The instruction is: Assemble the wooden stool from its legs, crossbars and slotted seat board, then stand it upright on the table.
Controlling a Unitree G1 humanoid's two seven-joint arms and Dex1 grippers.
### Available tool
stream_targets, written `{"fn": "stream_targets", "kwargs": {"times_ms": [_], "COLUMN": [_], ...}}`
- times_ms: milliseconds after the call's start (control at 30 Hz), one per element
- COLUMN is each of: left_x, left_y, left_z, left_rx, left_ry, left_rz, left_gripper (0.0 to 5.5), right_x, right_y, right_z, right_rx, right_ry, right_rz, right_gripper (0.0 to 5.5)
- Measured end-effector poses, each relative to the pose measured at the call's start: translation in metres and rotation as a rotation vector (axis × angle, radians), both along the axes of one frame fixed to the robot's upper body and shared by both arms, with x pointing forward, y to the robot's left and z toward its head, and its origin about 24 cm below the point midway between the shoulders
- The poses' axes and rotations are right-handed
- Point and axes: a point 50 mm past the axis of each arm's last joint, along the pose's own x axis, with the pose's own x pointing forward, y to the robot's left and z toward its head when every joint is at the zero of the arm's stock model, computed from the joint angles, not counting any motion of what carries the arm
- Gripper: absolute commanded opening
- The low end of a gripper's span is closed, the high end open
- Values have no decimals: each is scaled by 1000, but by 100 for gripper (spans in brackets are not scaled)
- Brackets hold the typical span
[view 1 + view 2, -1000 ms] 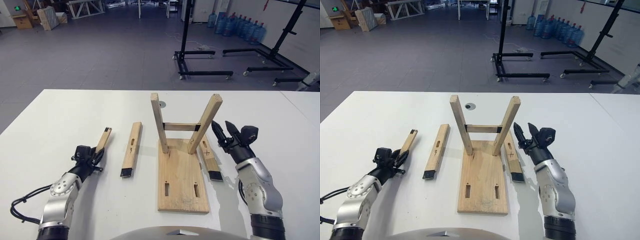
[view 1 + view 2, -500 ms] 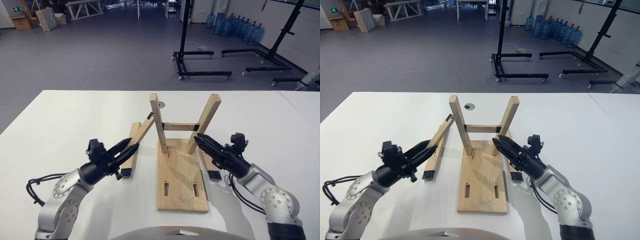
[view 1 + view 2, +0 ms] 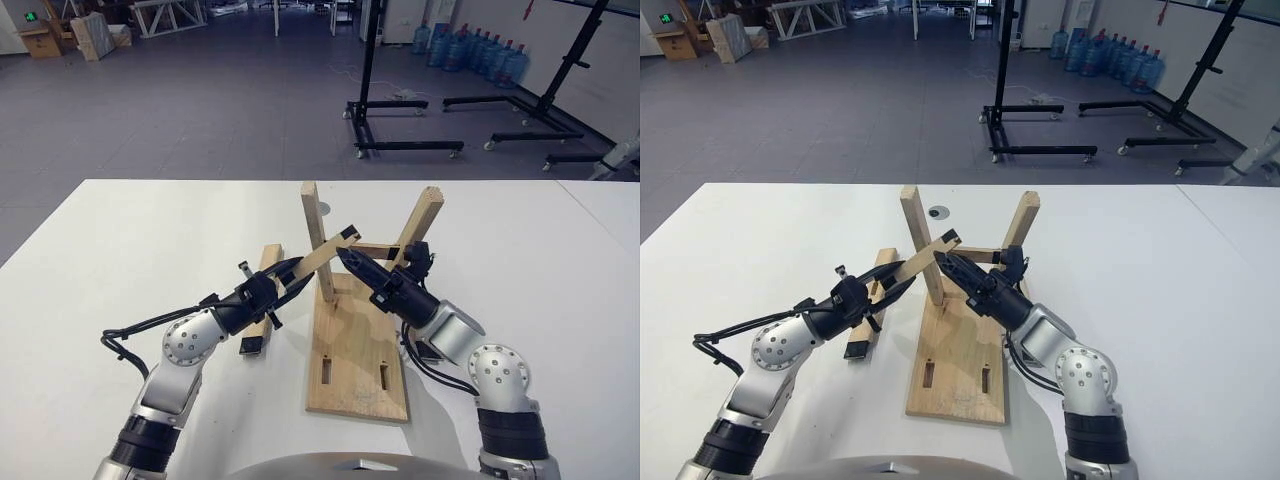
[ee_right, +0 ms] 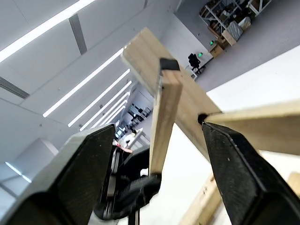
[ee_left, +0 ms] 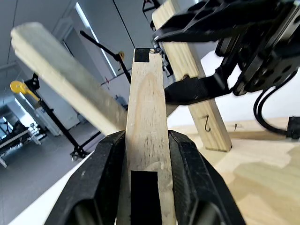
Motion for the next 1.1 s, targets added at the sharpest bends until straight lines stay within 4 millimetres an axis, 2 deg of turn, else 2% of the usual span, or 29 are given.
{"fn": "stream_targets", "kwargs": {"times_ms": [33,100,300,600,933,967,1100], "left_x": [1,1,2,5,5,6,9], "left_y": [-2,-5,-5,-5,-5,-6,-3], "left_z": [0,-2,-2,1,2,2,-3], "left_rx": [1,4,-1,-4,-13,-13,-6], "left_ry": [-1,3,9,-3,-3,-4,29], "left_rz": [-8,-28,-30,-33,-33,-33,7], "left_gripper": [127,127,127,127,127,164,219], "right_x": [2,5,9,11,12,12,14], "right_y": [1,4,2,3,2,2,-7], "right_z": [1,6,4,5,7,7,10], "right_rx": [14,35,78,97,100,100,103], "right_ry": [-3,-27,1,12,5,3,-10], "right_rz": [-9,-15,-57,-45,-32,-33,-72], "right_gripper": [341,302,184,38,38,38,38]}}
